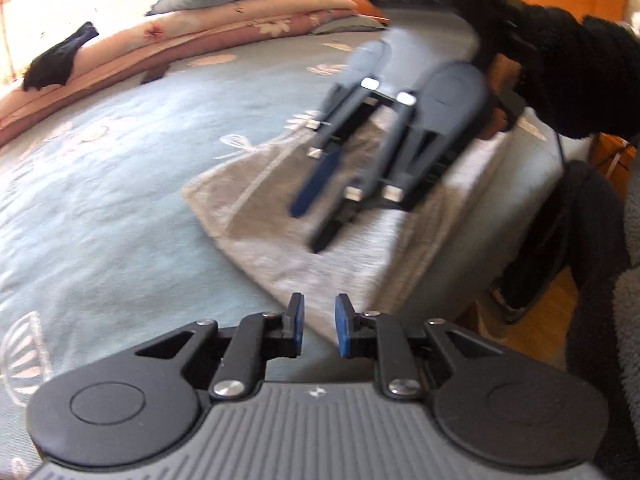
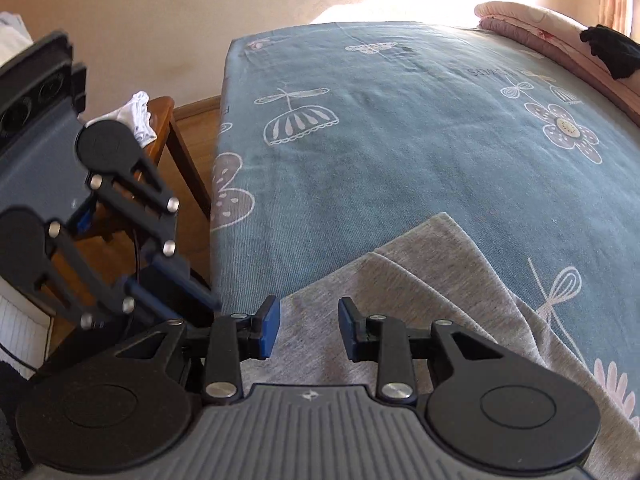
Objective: Fold clothes
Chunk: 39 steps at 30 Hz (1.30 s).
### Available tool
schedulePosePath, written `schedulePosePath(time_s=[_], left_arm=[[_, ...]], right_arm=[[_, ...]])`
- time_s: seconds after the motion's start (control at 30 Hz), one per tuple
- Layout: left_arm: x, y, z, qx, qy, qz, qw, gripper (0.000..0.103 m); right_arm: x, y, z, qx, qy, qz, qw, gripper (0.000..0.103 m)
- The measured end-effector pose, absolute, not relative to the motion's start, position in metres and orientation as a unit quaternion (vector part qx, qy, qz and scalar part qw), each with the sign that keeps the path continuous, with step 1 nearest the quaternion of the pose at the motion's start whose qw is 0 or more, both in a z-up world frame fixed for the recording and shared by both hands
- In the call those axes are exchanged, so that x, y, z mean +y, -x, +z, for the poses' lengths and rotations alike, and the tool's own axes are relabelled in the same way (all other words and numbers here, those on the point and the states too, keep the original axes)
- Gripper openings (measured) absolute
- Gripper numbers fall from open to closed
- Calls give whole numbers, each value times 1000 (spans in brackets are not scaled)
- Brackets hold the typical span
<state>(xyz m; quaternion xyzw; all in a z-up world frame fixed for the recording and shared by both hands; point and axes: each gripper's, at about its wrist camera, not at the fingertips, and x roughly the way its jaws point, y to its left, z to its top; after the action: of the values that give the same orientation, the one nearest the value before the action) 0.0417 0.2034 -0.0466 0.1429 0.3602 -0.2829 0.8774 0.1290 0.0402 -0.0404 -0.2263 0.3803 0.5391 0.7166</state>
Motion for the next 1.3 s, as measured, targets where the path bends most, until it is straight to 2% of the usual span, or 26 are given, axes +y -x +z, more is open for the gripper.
schedulePosePath(time_s=[0.07, 0.13, 0.2, 0.3, 0.37, 0.57, 0.6, 0.63, 0.67, 0.7, 0.83, 0.9, 1.03, 1.13, 1.3], left_arm=[[219, -61, -39, 358, -122, -251, 891, 18], [229, -94, -34, 366, -81, -237, 896, 19], [230, -132, -36, 377, -25, -248, 892, 19], [220, -187, -52, 423, 74, -290, 855, 19], [209, -207, -68, 450, 95, -305, 834, 19], [196, -234, -102, 502, 126, -294, 803, 21], [198, -237, -104, 504, 138, -295, 800, 21], [201, -239, -105, 506, 148, -294, 797, 21], [202, -241, -106, 509, 158, -293, 794, 21], [202, -245, -107, 512, 163, -291, 791, 21], [200, -249, -107, 519, 162, -286, 789, 22], [199, -250, -106, 521, 161, -285, 788, 22], [201, -256, -107, 533, 168, -281, 781, 18], [204, -258, -109, 537, 174, -278, 777, 17], [206, -258, -112, 538, 174, -269, 780, 9]], right_arm=[[40, -120, -42, 377, 243, 550, 704, 37], [45, -106, -42, 362, 260, 567, 693, 43], [56, -94, -44, 346, 281, 578, 684, 44], [71, -82, -51, 333, 316, 576, 677, 44], [76, -78, -58, 330, 331, 570, 676, 44], [75, -89, -76, 358, 325, 538, 690, 46], [73, -95, -77, 376, 300, 541, 690, 41], [71, -99, -78, 394, 275, 544, 688, 26], [68, -102, -78, 408, 253, 550, 684, 20], [67, -101, -78, 415, 245, 553, 680, 18], [66, -102, -74, 455, 223, 578, 639, 18], [69, -98, -66, 435, 249, 587, 635, 18], [73, -117, -49, 374, 244, 542, 712, 18], [80, -134, -57, 347, 274, 469, 765, 20], [76, -128, -76, 431, 222, 482, 730, 27]])
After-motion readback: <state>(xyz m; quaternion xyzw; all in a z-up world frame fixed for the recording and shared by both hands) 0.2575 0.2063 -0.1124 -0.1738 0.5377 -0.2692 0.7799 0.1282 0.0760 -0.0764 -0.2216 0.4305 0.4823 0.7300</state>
